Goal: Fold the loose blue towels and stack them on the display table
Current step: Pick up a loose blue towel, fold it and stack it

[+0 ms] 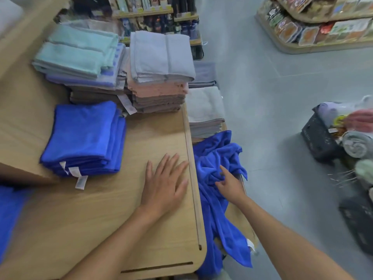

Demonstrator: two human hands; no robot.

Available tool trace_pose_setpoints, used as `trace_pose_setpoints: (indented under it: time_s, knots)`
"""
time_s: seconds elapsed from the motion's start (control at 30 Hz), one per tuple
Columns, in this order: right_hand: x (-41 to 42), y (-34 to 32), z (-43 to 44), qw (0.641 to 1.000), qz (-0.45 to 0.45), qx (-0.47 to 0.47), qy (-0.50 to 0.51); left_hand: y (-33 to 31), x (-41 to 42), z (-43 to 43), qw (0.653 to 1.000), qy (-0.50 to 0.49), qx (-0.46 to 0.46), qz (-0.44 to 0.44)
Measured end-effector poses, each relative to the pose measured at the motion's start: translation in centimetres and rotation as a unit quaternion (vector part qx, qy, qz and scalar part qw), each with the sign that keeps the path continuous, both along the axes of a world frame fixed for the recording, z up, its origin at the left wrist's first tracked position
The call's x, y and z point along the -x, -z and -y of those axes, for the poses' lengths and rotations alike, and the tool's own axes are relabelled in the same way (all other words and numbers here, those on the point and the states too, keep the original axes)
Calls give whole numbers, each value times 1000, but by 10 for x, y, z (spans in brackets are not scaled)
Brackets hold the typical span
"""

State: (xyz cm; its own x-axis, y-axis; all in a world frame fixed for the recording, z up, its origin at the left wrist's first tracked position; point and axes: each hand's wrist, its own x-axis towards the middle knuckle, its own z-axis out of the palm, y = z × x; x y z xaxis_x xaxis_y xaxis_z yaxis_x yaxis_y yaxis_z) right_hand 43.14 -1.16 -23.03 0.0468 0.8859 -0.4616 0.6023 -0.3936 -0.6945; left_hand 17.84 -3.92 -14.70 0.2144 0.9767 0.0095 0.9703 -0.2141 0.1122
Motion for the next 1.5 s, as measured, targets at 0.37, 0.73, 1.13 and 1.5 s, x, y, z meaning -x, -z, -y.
trace_pose_setpoints:
  time_s: [0.37,0.73,1.13,1.5]
  knots:
    - [-14,-76,14,991,-84,-106,17,-4,0,-1,996,-6,-16,91]
    - [1,-251,82,889,-333,-248,193,-71,-27,66,890,152,75,424]
    - [69,-381,80,870,-250,-373,202,-181,49,68,701,44,109,703]
    - [134,-356,27,917,107,-365,-117,-145,137,133,455,-49,410,789]
